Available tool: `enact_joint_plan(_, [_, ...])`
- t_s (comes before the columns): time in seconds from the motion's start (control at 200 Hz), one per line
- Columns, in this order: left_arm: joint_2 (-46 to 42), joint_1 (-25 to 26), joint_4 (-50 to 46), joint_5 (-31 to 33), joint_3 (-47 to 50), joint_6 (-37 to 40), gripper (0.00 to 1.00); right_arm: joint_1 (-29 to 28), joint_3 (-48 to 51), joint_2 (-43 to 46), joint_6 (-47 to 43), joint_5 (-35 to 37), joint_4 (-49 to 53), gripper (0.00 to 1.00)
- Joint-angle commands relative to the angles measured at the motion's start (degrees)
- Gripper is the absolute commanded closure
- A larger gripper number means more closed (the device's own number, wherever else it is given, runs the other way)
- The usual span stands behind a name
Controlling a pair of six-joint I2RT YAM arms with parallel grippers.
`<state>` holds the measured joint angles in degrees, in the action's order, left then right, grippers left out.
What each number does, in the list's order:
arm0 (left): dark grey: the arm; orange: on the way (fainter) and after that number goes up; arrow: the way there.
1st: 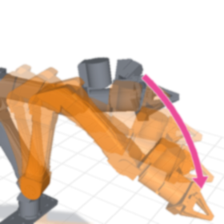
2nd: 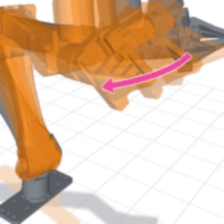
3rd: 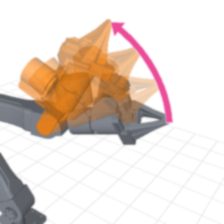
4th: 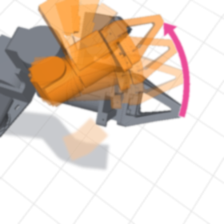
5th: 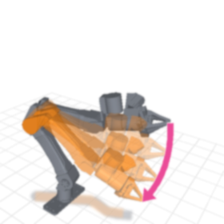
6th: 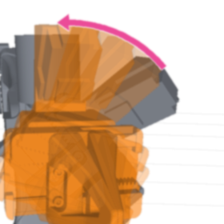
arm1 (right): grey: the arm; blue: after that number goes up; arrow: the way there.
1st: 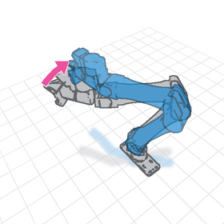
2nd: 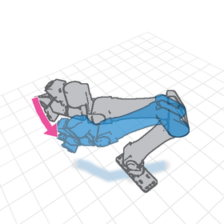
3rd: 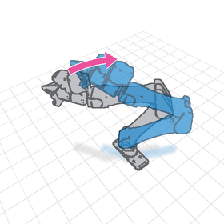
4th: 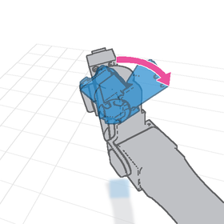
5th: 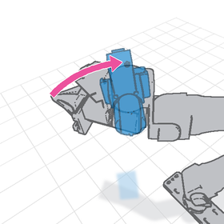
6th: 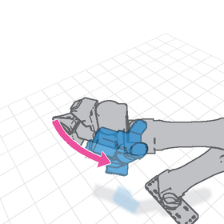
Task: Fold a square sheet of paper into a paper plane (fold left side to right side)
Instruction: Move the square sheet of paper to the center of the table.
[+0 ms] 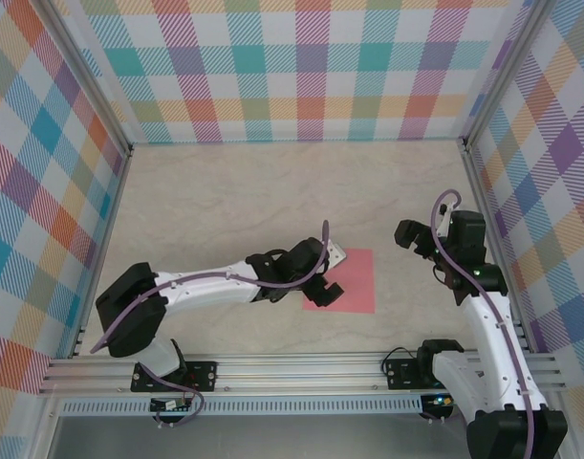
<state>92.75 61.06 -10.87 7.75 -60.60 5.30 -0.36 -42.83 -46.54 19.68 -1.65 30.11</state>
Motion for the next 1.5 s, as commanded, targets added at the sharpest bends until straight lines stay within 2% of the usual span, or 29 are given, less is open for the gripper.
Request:
enact_joint_plan(0.0, [4.9, 0.8, -2.7, -2.4, -5.0, 2.4, 0.00, 0.2, -1.8, 1.5, 1.0, 1.6, 2.2, 0.00])
enact_joint_plan(0.345, [19.4, 0.7, -4.5, -1.8, -16.5, 3.9, 0.00, 0.2, -2.0, 1.1, 1.7, 1.8, 2.9, 0.00])
enact_joint_plan(0.46, [22.2, 0.1, -7.3, -1.4, -18.5, 3.7, 0.00, 0.2, -2.5, 0.5, 1.7, 1.7, 2.7, 0.00])
enact_joint_plan(0.67, [25.4, -1.9, -11.1, -6.0, -21.3, 2.0, 0.00, 0.2, -3.4, -0.5, 2.6, 1.7, 3.8, 0.00])
enact_joint_plan(0.755, [26.7, -2.3, -13.0, -5.9, -22.4, 1.4, 0.00, 0.2, -3.6, -0.7, 2.7, 1.8, 3.9, 0.00])
enact_joint_plan(1.145, [28.0, -6.7, -15.6, -7.0, -20.5, -0.9, 0.00, 0.2, -3.1, -0.8, 2.9, 1.6, 3.8, 0.00])
enact_joint_plan(1.345, [26.2, -10.3, -15.8, -7.9, -17.4, -0.8, 0.00, 0.2, -3.1, -0.7, 2.9, 1.5, 4.3, 0.00])
enact_joint_plan(1.495, [23.5, -13.5, -16.4, -6.1, -14.9, 0.6, 0.00, 0.2, -2.5, -1.1, 2.8, 1.3, 4.2, 0.00])
